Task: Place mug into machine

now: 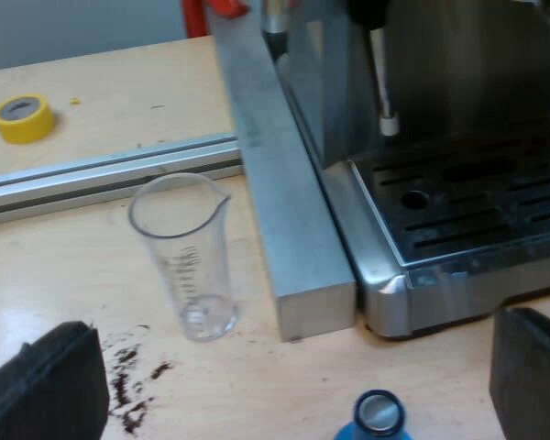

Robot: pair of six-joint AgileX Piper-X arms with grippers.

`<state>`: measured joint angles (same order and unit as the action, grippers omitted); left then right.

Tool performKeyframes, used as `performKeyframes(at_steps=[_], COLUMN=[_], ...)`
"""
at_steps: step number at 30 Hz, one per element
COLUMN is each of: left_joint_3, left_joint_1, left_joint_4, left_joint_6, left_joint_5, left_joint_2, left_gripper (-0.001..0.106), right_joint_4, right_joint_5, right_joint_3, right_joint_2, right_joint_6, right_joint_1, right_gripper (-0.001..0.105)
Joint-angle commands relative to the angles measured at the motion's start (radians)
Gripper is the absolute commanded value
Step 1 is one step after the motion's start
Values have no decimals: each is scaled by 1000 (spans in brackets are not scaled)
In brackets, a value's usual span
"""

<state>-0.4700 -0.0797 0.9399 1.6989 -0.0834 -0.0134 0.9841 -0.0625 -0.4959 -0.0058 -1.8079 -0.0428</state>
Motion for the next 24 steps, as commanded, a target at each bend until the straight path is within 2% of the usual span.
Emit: performKeyframes(at_steps=[1,4,9,11,17,18,20,24], left_joint_3=[1,-22,-79,-99,-103,-103,-99,-73], left_joint_1=[2,2,-18,-70,-232,-243,-307,-380], left_joint_4=[-11,-4,-15,-44,-85,-86,-93,-121], left_joint_6=[2,4,33,33,31,31,31,19], left_joint_5=[-43,-97,-179,-222,-284,-293,-363,-416], left_joint_2=[-138,-120,-52,-14,56,59,88,109], left_gripper=[85,85,85,85,85,85,85,85], right_joint_4=[-16,-7,60,69,84,81,73,69], right_joint_5=[-2,-2,-8,-33,-55,-55,-55,-55], right_joint_3=[-10,-34,-123,-162,-228,-230,-234,-234], right_joint_2=[-45,-35,28,68,160,165,192,213], right_joint_6=[2,2,2,0,-39,-41,-55,-54], right_joint_1=[3,3,11,38,118,120,152,178], right_gripper=[78,78,78,78,78,78,78,78])
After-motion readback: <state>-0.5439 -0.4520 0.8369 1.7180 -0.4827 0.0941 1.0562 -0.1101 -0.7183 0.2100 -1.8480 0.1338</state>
